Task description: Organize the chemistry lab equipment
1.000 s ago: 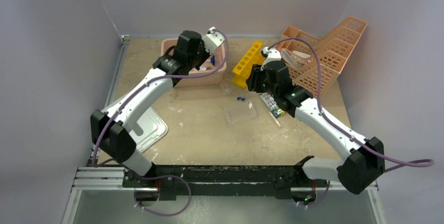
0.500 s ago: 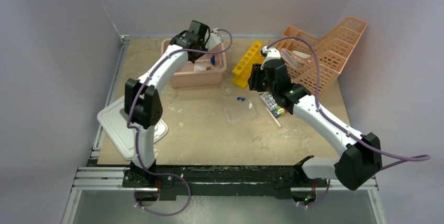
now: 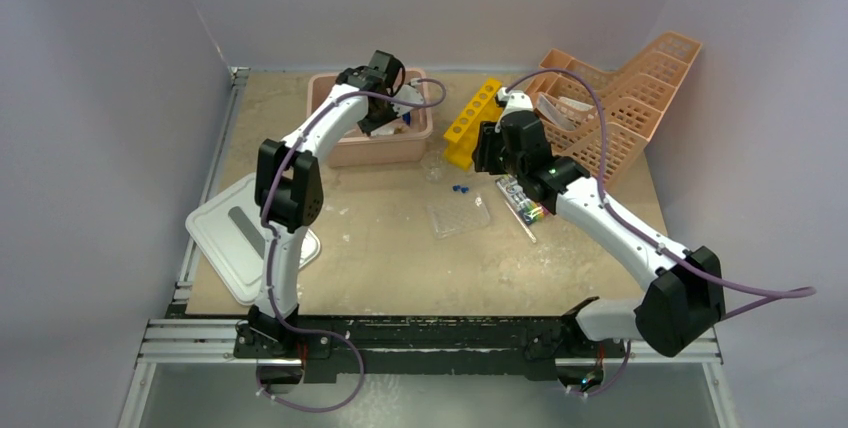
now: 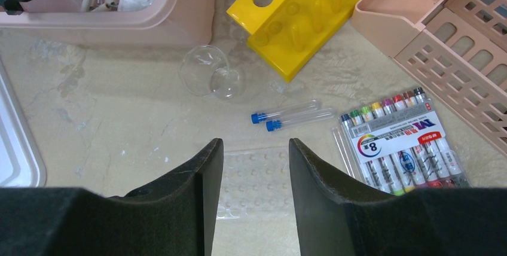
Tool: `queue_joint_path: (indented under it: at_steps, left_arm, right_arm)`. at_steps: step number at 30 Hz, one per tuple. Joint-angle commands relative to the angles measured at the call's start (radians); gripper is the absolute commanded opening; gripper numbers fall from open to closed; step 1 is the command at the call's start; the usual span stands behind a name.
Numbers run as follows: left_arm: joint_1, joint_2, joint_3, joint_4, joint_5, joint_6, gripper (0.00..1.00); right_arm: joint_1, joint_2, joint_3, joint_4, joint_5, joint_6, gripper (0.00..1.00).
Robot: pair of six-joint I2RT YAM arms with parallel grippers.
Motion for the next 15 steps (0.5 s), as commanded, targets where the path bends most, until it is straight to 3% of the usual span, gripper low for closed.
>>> queue_joint_path:
  at_steps: [1, 8, 15]
  left_arm:
    - [0.004, 0.001, 0.018, -0.008, 0.057, 0.022, 0.06]
    - [0.004, 0.003, 0.035, 0.019, 0.1, -0.019, 0.22]
    - [0.004, -0.12, 0.047, 0.149, 0.168, -0.069, 0.41]
  right_arm:
    - [-0.006, -0.008, 0.04, 0.015, 0.012, -0.007, 0.47]
    - [-0.006, -0.022, 0.033, 0.028, 0.009, -0.01, 0.47]
    - [-0.006, -0.028, 0.033, 0.019, 0.016, -0.015, 0.47]
